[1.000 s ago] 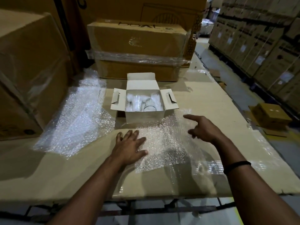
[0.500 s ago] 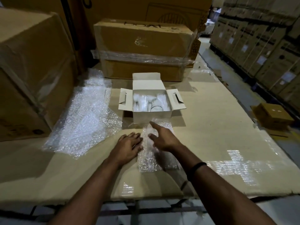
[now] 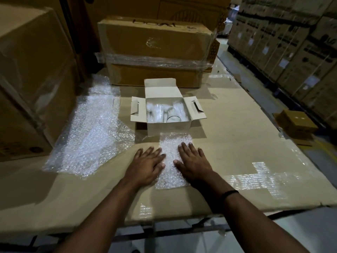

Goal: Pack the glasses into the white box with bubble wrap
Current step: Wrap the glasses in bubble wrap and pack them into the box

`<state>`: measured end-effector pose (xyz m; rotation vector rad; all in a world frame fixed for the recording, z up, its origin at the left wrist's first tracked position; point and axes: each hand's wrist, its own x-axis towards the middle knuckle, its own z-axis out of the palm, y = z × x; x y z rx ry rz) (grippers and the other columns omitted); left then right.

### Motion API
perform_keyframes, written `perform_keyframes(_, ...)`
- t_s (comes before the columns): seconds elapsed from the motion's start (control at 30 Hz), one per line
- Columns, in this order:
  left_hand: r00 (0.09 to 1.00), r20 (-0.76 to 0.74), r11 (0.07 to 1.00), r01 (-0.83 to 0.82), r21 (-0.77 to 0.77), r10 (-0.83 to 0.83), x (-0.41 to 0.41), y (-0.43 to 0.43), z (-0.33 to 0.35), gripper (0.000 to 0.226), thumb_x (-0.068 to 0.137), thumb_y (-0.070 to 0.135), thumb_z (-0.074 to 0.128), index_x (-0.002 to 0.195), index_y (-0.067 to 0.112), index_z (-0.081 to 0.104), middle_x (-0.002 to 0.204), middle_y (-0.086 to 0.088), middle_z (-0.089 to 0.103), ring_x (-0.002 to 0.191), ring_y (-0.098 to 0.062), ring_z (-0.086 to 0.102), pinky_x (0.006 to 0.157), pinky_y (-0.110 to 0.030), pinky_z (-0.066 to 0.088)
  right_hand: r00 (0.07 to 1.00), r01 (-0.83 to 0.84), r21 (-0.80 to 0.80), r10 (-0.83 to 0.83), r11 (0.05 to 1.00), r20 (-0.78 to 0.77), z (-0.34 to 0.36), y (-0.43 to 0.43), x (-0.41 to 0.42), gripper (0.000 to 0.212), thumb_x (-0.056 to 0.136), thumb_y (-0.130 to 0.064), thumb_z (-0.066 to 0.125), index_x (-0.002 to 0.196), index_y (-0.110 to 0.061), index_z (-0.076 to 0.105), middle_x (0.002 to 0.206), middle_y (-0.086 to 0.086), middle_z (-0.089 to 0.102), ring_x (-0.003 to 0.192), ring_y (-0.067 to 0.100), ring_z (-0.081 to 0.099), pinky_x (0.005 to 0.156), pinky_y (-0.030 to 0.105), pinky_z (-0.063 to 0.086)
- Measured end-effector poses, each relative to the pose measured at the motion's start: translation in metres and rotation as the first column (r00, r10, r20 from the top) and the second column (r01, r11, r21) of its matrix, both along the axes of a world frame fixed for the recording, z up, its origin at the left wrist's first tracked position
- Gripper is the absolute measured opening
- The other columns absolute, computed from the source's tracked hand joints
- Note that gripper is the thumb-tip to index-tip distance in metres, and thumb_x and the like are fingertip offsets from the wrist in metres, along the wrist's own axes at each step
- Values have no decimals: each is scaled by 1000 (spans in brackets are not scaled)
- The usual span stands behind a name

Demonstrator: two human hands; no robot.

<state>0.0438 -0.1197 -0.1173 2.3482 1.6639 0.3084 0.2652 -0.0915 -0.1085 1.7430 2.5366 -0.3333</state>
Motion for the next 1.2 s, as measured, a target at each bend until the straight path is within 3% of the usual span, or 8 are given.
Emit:
perform_keyframes(0.23,994,-84,998,-63,-1,63,2,-2,3,77,83,67,3,147,40,34,159,12,23,148,-17,14,118,-46,7,903,422,160,-399,892,-158,32,-8,6,61,88,-61,48,130,-17,49,135,9,51,123,29,45,100,41,37)
perform_keyframes(0.33,987,-134,996,-83,43,88,10,-5,10,74,84,66,7,143,39,42,156,7,32,144,-20,22,114,-46,10,857,514,-22,-515,857,-37,39,-8,10,55,76,-64,62,105,-18,56,110,8,61,105,31,56,87,38,41)
perform_keyframes(0.47,992,-106,994,-60,91,70,20,-8,16,66,90,64,14,140,38,47,154,1,32,139,-22,24,110,-44,15,800,504,-253,-556,826,-224,48,10,14,33,70,-35,79,68,-14,54,80,7,64,79,25,62,60,27,42)
perform_keyframes(0.67,995,-96,991,32,130,-20,27,10,19,54,98,55,19,149,40,30,162,8,11,148,-21,7,116,-54,6,793,423,-152,-446,893,-414,70,29,32,29,70,3,67,81,-19,52,85,3,61,79,24,58,60,28,44)
perform_keyframes(0.83,984,-159,993,93,71,-81,31,18,16,50,97,55,29,141,37,43,155,7,33,140,-20,27,110,-48,14,939,241,197,-177,950,-295,79,15,35,40,78,8,56,109,-18,55,103,5,64,88,27,59,71,42,53)
perform_keyframes(1.0,974,199,949,-158,272,105,40,17,25,69,86,32,66,147,25,35,148,-9,38,134,-28,34,112,-46,26,989,15,391,43,920,-140,73,-13,17,46,69,13,58,108,-10,63,89,14,67,83,36,57,59,37,44)
perform_keyframes(1.1,989,100,938,-139,316,113,45,26,30,90,78,27,74,152,30,23,156,-9,23,138,-30,25,112,-49,24,985,-129,359,162,924,-64,70,-25,10,36,63,4,66,97,-6,67,76,17,65,71,38,57,55,31,28)
perform_keyframes(1.2,995,-86,961,-21,275,46,36,37,31,59,79,30,69,135,36,52,152,1,37,138,-26,28,111,-50,19,973,-204,229,224,952,-64,58,-30,14,30,76,-22,71,105,-13,68,87,17,67,78,39,60,57,35,40)
